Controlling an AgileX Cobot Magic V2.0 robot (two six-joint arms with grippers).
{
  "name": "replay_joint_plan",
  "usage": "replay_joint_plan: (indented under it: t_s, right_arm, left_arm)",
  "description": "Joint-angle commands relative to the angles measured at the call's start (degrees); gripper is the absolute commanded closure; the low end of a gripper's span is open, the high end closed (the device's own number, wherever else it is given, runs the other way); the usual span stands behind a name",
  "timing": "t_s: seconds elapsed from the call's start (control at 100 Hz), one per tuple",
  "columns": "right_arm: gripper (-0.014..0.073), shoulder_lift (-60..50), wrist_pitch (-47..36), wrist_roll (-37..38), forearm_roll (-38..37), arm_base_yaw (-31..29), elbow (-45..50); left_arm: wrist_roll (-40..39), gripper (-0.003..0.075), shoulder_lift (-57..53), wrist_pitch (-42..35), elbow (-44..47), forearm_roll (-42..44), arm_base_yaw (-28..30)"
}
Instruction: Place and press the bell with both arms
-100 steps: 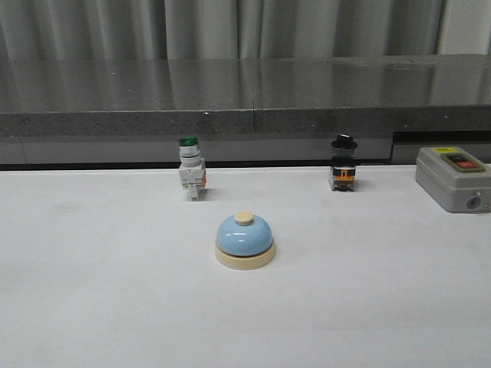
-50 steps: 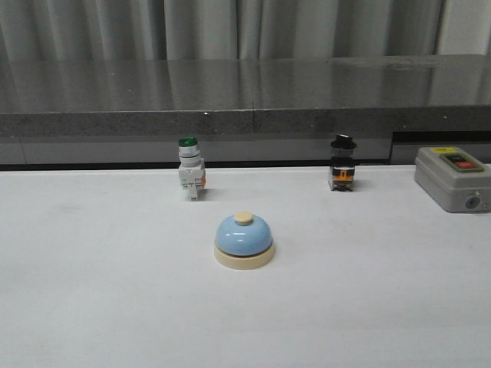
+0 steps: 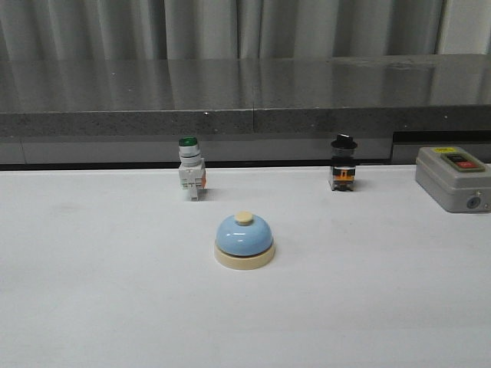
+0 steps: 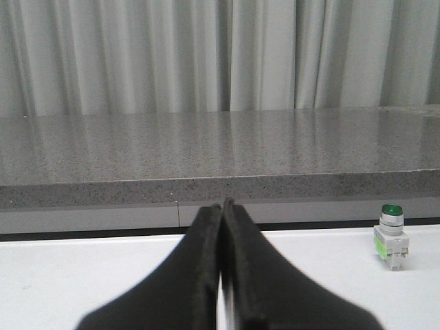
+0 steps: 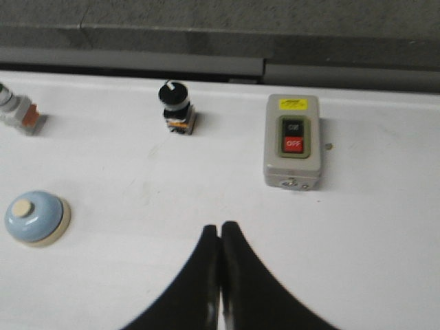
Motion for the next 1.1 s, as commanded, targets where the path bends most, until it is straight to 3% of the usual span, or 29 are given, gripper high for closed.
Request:
replay_joint_plan:
  t_s: [0.0, 0.24, 0.55, 1.09]
  right_arm:
    - [0.0654, 3.2, -3.4, -3.4, 1.9, 2.8, -3.0]
    - [0.0654, 18.7, 0.3, -3.8, 2.2, 13.2, -12.5]
    - [0.0654, 38.3, 5.3, -3.8, 2.2, 20.9, -27.7]
    - [0.0654, 52.6, 6.0, -3.8, 2.2, 29.4, -36.2]
  left_arm:
    - [-0.6, 0.0741, -1.7, -4.5, 2.4, -0.4, 0.1]
    - [-0.6, 0.0741, -1.7, -4.5, 2.4, -0.4, 0.1]
    - [-0.6, 0.0741, -1.7, -4.5, 2.4, -0.4, 0.1]
    - [-0.6, 0.0741, -1.7, -4.5, 2.4, -0.4, 0.1]
